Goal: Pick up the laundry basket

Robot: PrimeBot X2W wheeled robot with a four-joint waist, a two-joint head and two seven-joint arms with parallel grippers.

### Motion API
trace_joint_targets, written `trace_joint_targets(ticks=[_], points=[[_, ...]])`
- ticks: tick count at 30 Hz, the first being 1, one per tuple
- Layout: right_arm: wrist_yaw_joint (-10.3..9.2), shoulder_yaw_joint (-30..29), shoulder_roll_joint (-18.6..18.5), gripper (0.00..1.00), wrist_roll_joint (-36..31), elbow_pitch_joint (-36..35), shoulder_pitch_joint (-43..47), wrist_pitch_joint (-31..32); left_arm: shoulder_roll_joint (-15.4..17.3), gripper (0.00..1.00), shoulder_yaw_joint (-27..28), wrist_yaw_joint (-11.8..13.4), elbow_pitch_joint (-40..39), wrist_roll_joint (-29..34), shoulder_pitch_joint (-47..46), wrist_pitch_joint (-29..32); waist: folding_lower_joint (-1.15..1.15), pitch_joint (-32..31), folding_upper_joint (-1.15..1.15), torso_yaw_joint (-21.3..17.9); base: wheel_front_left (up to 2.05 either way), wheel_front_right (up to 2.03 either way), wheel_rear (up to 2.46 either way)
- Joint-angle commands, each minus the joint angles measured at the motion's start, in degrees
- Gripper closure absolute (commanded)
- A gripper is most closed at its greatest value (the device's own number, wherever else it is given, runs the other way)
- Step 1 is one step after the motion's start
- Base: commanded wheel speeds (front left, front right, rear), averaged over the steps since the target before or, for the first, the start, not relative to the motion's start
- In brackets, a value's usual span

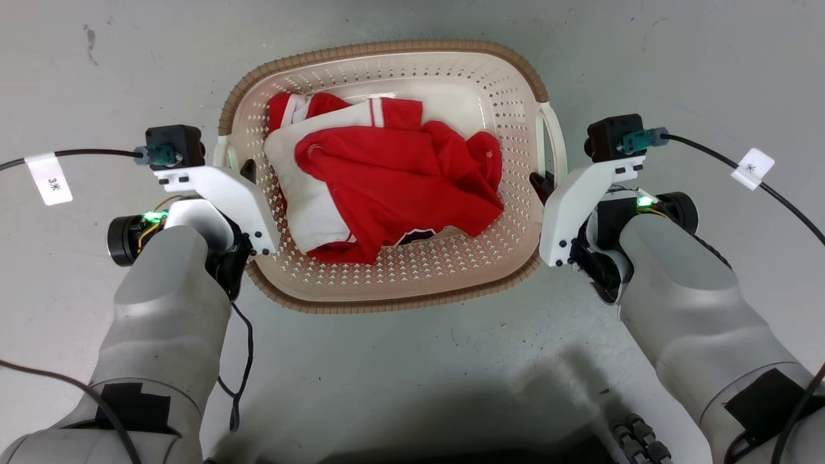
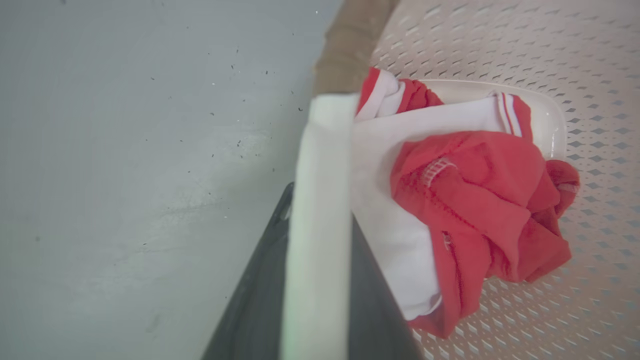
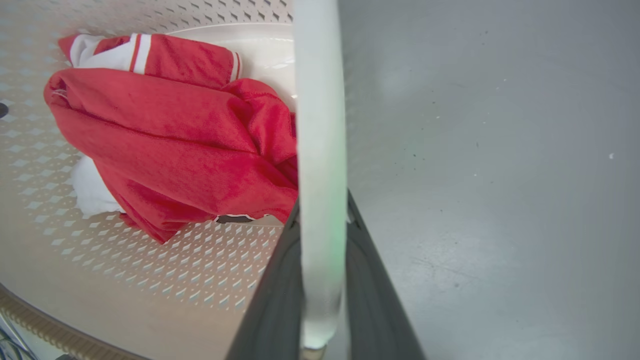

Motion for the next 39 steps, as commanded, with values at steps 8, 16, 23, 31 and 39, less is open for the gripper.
trace_joint_targets(ticks=[8,16,23,31,39], points=[[0.19,3.1,0.3,1.0,3.62,-0.07,-0.05,0.74,-1.06,1.0,-1.82,-0.13,0.18,-2.1,0.2,1.68,0.0,-1.27,0.0,0.24,0.0,0.0,0.0],[0.39,5.69,0.75,1.0,7.91,0.22,1.59,5.75,-2.65,1.0,-5.42,-0.18,-0.26,-5.7,1.66,7.26,0.0,-6.87,0.0,0.28,0.0,0.0,0.0],[0.4,7.27,0.89,1.0,10.38,1.85,3.69,10.94,-3.1,1.0,-8.05,-0.23,-0.34,-9.7,4.0,14.16,0.0,-15.02,0.0,0.66,0.0,0.0,0.0],[0.39,8.82,0.67,1.0,12.39,2.75,6.48,16.43,-3.19,1.0,-10.43,-0.24,-0.39,-13.9,7.17,23.14,0.0,-25.35,0.0,0.94,0.0,0.0,0.0],[0.4,9.81,0.58,1.0,14.47,2.99,8.81,22.13,-3.05,1.0,-13.37,-0.44,-1.79,-17.13,9.83,29.87,0.0,-35.36,0.0,1.16,0.0,0.0,0.0]])
